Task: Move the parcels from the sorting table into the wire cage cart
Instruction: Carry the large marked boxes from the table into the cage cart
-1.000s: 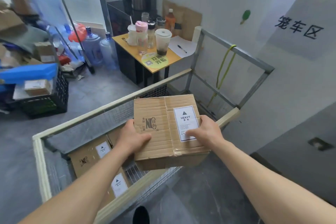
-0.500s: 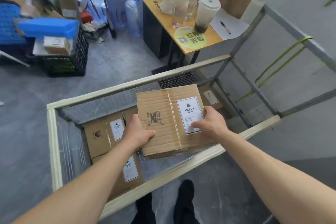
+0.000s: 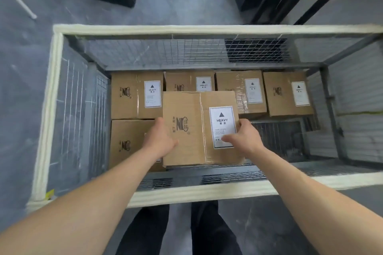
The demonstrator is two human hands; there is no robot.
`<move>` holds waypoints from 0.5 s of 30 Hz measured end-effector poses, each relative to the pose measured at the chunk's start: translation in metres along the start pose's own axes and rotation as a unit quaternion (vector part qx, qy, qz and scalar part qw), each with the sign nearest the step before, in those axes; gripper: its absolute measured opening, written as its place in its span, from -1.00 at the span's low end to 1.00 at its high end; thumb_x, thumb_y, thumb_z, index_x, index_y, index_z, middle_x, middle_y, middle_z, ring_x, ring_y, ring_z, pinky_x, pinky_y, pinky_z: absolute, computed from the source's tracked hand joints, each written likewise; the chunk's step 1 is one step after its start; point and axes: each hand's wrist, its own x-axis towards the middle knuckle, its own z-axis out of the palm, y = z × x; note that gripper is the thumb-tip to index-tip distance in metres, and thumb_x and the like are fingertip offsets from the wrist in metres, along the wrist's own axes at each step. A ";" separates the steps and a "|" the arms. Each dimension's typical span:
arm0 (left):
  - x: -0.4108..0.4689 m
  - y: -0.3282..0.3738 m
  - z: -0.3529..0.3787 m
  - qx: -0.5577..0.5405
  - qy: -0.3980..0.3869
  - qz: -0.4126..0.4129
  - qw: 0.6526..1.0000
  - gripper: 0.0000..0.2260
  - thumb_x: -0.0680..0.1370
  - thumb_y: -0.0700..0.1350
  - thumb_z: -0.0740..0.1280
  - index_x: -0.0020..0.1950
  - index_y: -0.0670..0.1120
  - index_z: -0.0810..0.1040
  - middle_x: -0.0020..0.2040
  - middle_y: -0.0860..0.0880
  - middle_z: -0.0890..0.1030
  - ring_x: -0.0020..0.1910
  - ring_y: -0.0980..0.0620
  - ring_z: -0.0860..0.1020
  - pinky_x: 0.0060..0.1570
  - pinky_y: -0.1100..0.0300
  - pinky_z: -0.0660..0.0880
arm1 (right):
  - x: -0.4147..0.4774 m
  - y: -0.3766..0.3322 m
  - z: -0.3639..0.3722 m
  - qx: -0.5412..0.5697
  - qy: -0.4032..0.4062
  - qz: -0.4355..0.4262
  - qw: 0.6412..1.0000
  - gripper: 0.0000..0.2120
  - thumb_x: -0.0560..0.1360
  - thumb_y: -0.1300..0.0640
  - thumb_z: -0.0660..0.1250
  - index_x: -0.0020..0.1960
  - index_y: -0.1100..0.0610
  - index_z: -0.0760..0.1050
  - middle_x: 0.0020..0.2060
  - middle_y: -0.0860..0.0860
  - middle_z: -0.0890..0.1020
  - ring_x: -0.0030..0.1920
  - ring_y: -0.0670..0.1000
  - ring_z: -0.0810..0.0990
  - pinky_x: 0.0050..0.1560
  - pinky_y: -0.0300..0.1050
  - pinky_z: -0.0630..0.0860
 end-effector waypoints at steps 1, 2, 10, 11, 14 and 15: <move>0.006 -0.006 0.008 0.002 -0.003 -0.010 1.000 -0.42 0.45 -0.13 0.55 0.35 -0.14 0.32 0.20 -0.09 0.56 0.09 -0.09 0.53 0.09 0.05 0.50 | 0.008 0.006 0.007 -0.005 -0.012 0.003 1.000 -0.40 0.36 0.06 0.58 0.27 0.13 0.35 0.07 0.00 0.58 0.09 0.11 0.61 0.14 0.11 0.58; 0.011 -0.012 0.014 0.002 -0.006 -0.017 1.000 -0.42 0.46 -0.13 0.54 0.35 -0.13 0.31 0.19 -0.09 0.57 0.05 -0.08 0.52 0.06 0.05 0.51 | 0.015 0.012 0.014 -0.009 -0.021 0.007 1.000 -0.39 0.36 0.06 0.58 0.28 0.13 0.35 0.07 0.01 0.58 0.09 0.12 0.61 0.13 0.11 0.58; 0.033 -0.046 0.047 -0.005 -0.015 -0.052 0.999 -0.49 0.48 -0.21 0.48 0.33 -0.11 0.30 0.12 -0.06 0.56 -0.01 -0.06 0.54 -0.03 0.05 0.55 | 0.046 0.035 0.054 -0.032 -0.052 0.020 0.998 -0.26 0.38 0.06 0.58 0.42 0.16 0.29 0.05 -0.04 0.48 -0.01 0.03 0.49 -0.06 -0.10 0.40; 0.035 -0.048 0.049 -0.004 -0.015 -0.053 0.998 -0.49 0.49 -0.21 0.48 0.33 -0.11 0.30 0.13 -0.07 0.56 0.00 -0.07 0.55 0.00 0.02 0.57 | 0.049 0.037 0.057 -0.035 -0.051 0.019 0.998 -0.25 0.38 0.06 0.58 0.43 0.16 0.28 0.05 -0.05 0.46 -0.01 0.03 0.49 -0.05 -0.09 0.41; 0.040 -0.051 0.051 -0.009 -0.018 -0.050 0.999 -0.49 0.49 -0.18 0.48 0.33 -0.10 0.30 0.11 -0.06 0.55 0.02 -0.08 0.56 0.03 -0.03 0.58 | 0.055 0.039 0.061 -0.040 -0.038 0.019 0.998 -0.24 0.38 0.04 0.58 0.43 0.15 0.27 0.06 -0.05 0.46 -0.01 0.04 0.49 -0.02 -0.05 0.45; 0.042 -0.051 0.051 -0.011 -0.019 -0.047 0.999 -0.48 0.48 -0.18 0.48 0.33 -0.10 0.30 0.11 -0.06 0.55 0.01 -0.07 0.55 0.00 0.00 0.57 | 0.057 0.040 0.062 -0.043 -0.033 0.020 0.998 -0.24 0.37 0.04 0.59 0.42 0.15 0.28 0.05 -0.04 0.46 -0.01 0.05 0.49 -0.01 -0.04 0.45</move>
